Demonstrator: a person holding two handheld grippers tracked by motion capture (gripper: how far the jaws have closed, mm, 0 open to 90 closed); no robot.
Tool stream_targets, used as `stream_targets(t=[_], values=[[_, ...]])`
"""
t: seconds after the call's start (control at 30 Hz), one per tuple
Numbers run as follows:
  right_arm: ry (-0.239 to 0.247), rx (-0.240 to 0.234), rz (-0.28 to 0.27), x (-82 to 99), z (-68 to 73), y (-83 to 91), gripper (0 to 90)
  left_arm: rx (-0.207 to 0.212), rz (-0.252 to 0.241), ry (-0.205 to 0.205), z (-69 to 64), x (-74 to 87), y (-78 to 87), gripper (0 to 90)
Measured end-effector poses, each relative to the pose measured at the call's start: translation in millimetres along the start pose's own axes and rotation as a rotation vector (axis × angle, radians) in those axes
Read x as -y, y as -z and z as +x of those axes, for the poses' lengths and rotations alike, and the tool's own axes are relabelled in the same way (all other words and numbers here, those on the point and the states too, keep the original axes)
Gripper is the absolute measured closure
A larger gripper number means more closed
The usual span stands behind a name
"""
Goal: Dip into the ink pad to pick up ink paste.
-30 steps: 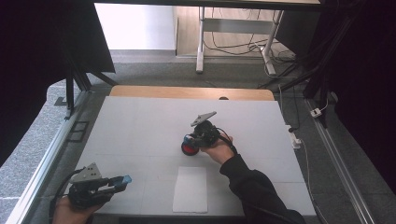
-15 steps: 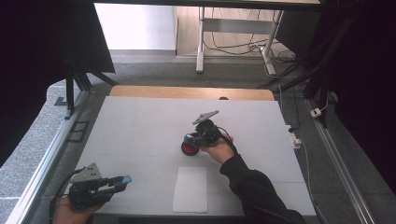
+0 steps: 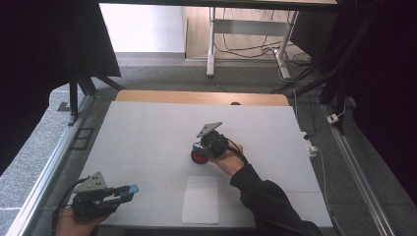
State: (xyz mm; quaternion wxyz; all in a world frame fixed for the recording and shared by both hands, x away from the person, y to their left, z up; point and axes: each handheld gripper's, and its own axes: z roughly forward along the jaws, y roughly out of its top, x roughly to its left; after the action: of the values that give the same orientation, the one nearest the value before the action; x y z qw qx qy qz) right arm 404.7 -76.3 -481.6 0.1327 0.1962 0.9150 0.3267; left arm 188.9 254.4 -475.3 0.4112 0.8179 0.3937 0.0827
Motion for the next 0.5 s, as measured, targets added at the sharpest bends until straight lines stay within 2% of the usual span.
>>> stream_targets(t=[0.17, 0.23, 0.4, 0.5], values=[[-0.063, -0.034, -0.015, 2.0, -6.4, 1.5, 71.4, 0.001, -0.003, 0.001, 0.2, 0.2, 0.4, 68.4], [-0.068, -0.034, -0.022, 1.6, -7.7, 3.7, 71.4, 0.001, -0.003, 0.001, 0.2, 0.2, 0.3, 68.4], [-0.051, -0.031, -0.046, -3.3, -6.2, 11.4, 71.4, 0.002, -0.002, 0.002, 0.4, 0.2, 0.4, 68.4], [-0.037, -0.025, -0.040, -4.3, -5.2, 12.0, 71.4, 0.002, -0.002, 0.002, 0.3, 0.2, 0.3, 68.4]])
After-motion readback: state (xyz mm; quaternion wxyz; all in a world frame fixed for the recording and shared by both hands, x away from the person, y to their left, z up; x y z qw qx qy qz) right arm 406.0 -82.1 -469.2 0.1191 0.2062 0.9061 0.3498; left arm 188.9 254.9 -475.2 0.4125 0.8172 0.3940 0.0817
